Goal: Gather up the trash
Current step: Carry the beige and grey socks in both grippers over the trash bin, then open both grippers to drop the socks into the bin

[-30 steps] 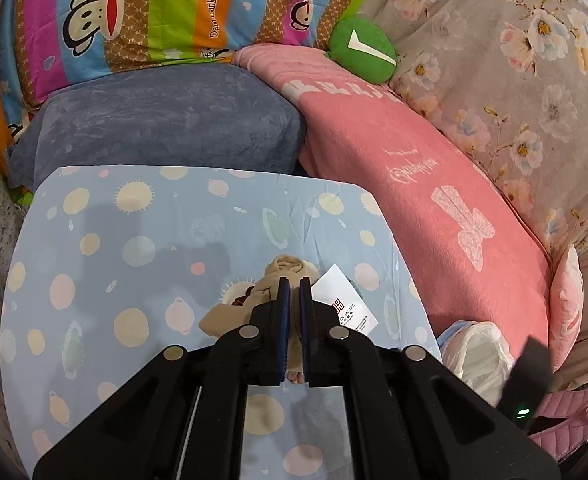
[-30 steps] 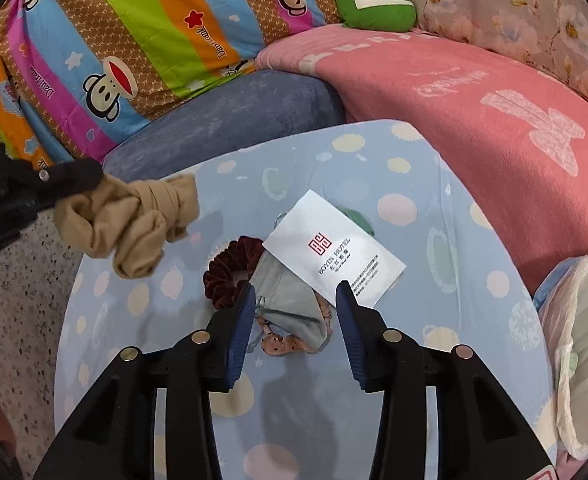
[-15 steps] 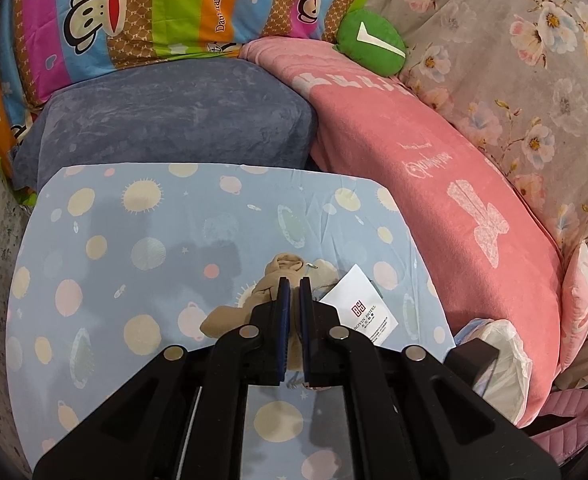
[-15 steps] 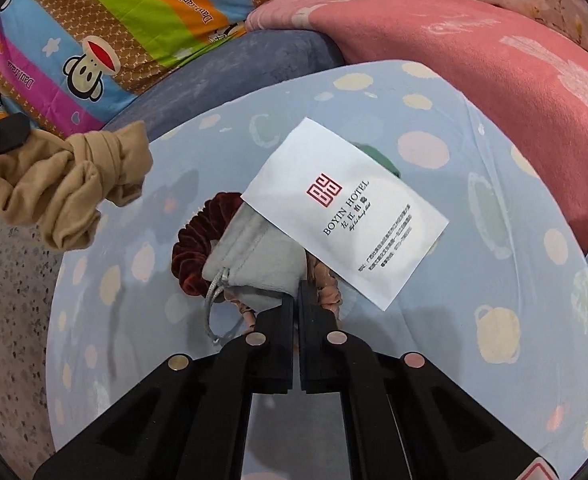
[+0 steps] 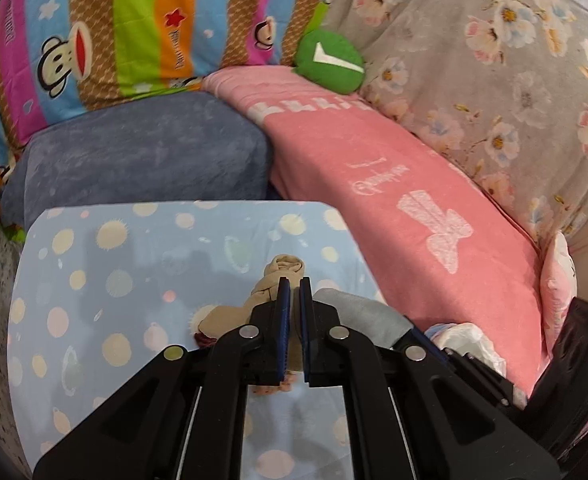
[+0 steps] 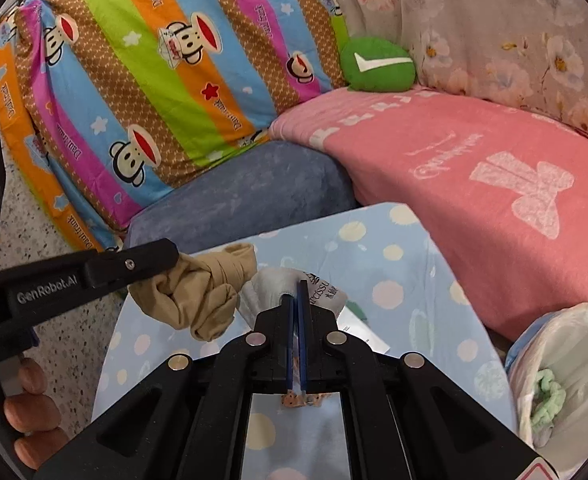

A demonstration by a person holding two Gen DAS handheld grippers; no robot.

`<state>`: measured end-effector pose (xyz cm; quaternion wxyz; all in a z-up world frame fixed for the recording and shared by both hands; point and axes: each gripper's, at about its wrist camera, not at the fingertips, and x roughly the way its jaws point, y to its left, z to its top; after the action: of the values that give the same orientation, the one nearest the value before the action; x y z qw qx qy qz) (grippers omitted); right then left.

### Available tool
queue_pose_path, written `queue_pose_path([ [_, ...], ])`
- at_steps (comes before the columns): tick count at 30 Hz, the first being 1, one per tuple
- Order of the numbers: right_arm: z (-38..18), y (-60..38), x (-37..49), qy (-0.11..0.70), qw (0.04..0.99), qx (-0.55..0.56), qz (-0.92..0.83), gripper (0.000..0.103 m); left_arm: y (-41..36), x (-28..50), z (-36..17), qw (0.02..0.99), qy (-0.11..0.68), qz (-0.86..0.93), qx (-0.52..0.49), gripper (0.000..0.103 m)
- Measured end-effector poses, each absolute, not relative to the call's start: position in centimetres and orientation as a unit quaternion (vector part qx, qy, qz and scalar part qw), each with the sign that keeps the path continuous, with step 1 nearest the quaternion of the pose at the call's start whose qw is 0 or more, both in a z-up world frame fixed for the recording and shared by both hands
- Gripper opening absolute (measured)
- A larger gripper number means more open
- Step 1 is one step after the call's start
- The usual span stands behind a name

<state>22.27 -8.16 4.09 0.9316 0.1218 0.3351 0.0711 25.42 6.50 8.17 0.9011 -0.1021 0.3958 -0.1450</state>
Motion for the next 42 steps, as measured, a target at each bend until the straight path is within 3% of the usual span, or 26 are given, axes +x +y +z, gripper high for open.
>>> queue_pose_path([
  [7,8.2,-14.2,18.8,0.291,0.946,0.137,0.026,0.002,0.9,23.3,11.1,0.903,0.377,-0.188,-0.079,0.004],
  [16,9.7,-23.1,13.4,0.264,0.949,0.168,-0.045,0.002,-8.3,20.5,12.5,0.891,0.373,-0.256,-0.042,0.004],
  [35,4.3,-37.4,4.5,0.277,0.916,0.227,-0.180,0.003,-24.7,14.9,9.9,0.839,0.392,-0.377,0.018,0.005],
  [36,4.0,-37.8,4.4,0.280,0.914,0.229,-0.183,0.003,-25.0,14.8,9.7,0.839,0.391,-0.378,0.018,0.010],
  [37,3.7,-38.1,4.4,0.284,0.912,0.231,-0.187,0.008,-25.2,14.8,9.5,0.841,0.394,-0.372,0.019,0.031],
  [39,3.2,-38.4,4.4,0.288,0.907,0.234,-0.199,0.013,-25.3,14.9,9.2,0.847,0.393,-0.357,0.015,0.059],
  [42,2.8,-38.5,4.1,0.284,0.905,0.237,-0.210,0.043,-25.0,15.2,8.8,0.854,0.389,-0.345,0.020,0.059],
])
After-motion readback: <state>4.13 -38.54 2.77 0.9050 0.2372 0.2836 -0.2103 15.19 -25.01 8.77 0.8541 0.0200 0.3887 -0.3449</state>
